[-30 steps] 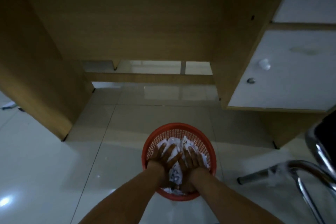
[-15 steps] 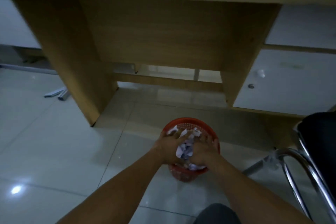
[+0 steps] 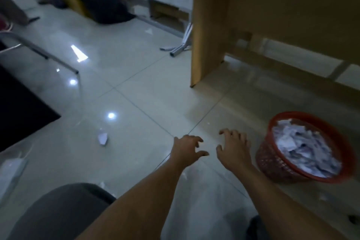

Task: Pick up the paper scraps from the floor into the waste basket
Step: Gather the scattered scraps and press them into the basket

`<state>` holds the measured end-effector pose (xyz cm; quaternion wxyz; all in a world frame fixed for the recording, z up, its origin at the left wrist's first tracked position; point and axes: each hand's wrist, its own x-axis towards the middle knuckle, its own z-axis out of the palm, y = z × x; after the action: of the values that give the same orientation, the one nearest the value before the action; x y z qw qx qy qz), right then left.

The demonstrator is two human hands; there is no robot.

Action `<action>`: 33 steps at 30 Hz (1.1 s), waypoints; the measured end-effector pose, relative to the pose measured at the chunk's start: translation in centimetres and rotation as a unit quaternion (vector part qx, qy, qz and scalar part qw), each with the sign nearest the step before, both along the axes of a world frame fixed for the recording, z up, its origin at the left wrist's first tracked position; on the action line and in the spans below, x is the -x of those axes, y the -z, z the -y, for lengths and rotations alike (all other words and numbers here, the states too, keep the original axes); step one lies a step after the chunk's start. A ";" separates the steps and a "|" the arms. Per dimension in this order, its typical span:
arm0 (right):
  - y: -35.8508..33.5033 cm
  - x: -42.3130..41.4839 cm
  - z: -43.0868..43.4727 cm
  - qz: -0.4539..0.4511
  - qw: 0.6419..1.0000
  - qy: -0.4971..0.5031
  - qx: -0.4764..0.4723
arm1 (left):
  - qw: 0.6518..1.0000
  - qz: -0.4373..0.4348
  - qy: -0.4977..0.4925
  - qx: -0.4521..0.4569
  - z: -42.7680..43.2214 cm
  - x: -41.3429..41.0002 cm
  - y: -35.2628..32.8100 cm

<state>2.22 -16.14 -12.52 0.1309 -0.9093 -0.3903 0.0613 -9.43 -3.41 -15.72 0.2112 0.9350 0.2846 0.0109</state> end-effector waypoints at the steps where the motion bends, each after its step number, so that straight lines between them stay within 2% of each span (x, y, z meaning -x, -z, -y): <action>1: 1.1 1.3 -0.9 -0.017 1.000 -0.020 0.011 | 0.999 -0.038 -0.035 0.001 -0.7 2.2 0.9; 5: 5.1 6.3 -3.9 -0.075 0.989 -0.105 0.068 | 0.969 -0.179 -0.168 0.017 -2.2 11.1 4.7; 7: 6.6 8.2 -4.9 -0.099 0.980 -0.140 0.098 | 0.950 -0.215 -0.227 0.031 -2.3 14.5 5.8; 13: 10.8 14.0 -7.9 -0.139 0.950 -0.238 0.149 | 0.876 -0.289 -0.376 0.086 -2.3 24.0 8.7; 17: 12.1 16.4 -8.9 -0.155 0.935 -0.268 0.176 | 0.848 -0.265 -0.434 0.150 -3.0 27.7 11.4; 22: 13.7 18.3 -10.3 -0.164 0.923 -0.292 0.188 | 0.866 -0.207 -0.429 0.152 -3.7 28.1 13.8; 27: 14.8 18.9 -12.7 -0.164 0.920 -0.304 0.184 | 0.923 -0.097 -0.361 0.090 -2.9 26.3 14.9; 33: 14.9 19.8 -18.3 -0.125 0.916 -0.341 0.169 | 0.937 0.002 -0.346 0.035 -2.1 25.3 16.9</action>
<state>-17.58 2.12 -27.42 -0.0059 -0.7147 -0.6408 0.2802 -34.75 -1.34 -32.58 0.2271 0.7707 0.5906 0.0756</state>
